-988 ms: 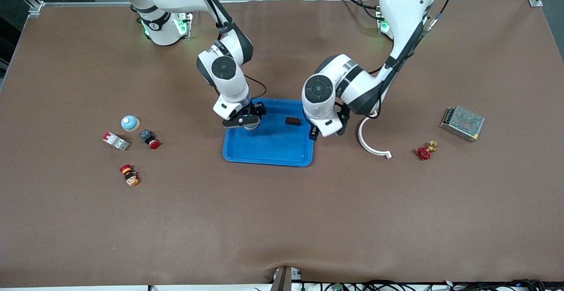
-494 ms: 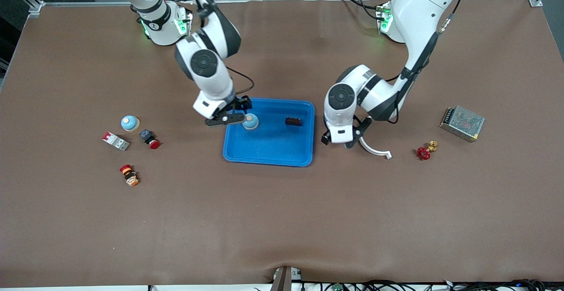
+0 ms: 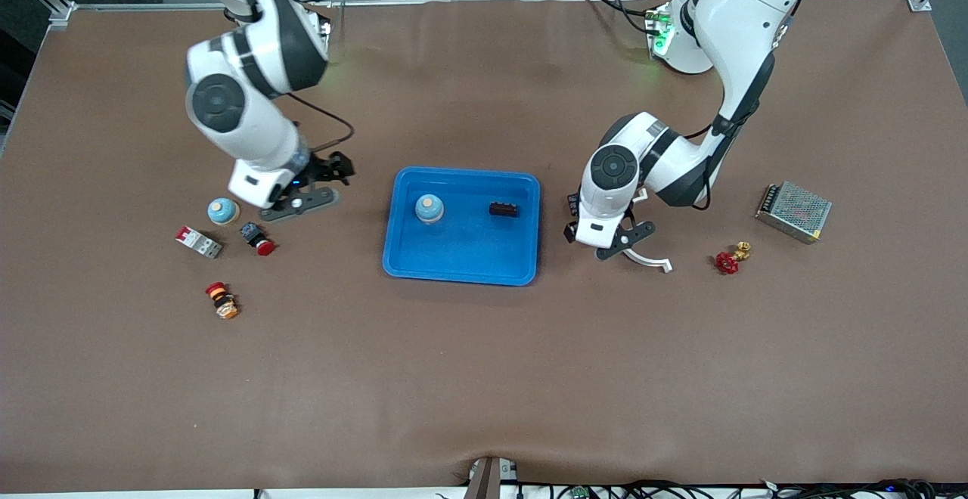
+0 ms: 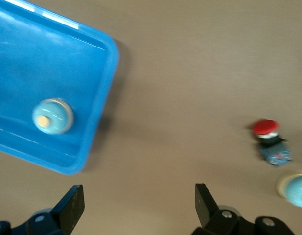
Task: Place electrolytic capacitor and blue bell in tray
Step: 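Grasp the second capacitor with the left gripper while the right reaches the bell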
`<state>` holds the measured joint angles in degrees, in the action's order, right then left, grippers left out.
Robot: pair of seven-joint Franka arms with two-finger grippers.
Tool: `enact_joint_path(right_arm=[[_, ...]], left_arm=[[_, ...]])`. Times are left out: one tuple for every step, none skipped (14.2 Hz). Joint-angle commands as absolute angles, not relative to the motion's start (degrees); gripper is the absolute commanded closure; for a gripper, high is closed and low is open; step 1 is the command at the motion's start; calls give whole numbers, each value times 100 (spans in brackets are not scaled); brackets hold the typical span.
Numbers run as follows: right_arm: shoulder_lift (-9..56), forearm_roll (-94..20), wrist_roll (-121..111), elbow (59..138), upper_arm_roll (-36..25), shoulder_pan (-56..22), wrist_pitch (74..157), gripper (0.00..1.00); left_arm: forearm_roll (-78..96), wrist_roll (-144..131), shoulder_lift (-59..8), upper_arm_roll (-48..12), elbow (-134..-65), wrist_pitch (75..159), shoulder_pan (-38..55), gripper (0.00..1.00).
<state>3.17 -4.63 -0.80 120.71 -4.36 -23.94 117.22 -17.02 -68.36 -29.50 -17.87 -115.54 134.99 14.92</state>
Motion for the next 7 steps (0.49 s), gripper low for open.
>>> enact_joint_path(right_arm=[[70,-457,-1042,12252,-334,-1585,11540,0],[70,-457,-1490,12287,-334,-1269,11531,0],[79,-448,-1877,12305,-334,-996,11557,0],[88,-353,-2272,12305,-334,-741,11575,0],[88,-238,-2581,12305,-334,-495,11593,0],[105,-194,-2775,12305,-334,-301,11584,0],[114,-167,-2934,12305,-334,-142,11593,0]], left_arm=[[-1837,-6539,-2436,-2091,-12285,13937,1301,0],[-1837,-6548,-2321,-2196,-12531,14192,1283,0],[-1837,-6539,-2259,-2267,-12707,14368,1283,0],[-1837,-6548,-2241,-2285,-12813,14466,1292,0],[-1837,-6548,-2259,-2329,-12832,14510,1292,0],[-1837,-6548,-2276,-2346,-12832,14528,1283,0],[-1837,-6548,-2302,-2347,-12849,14581,1292,0]])
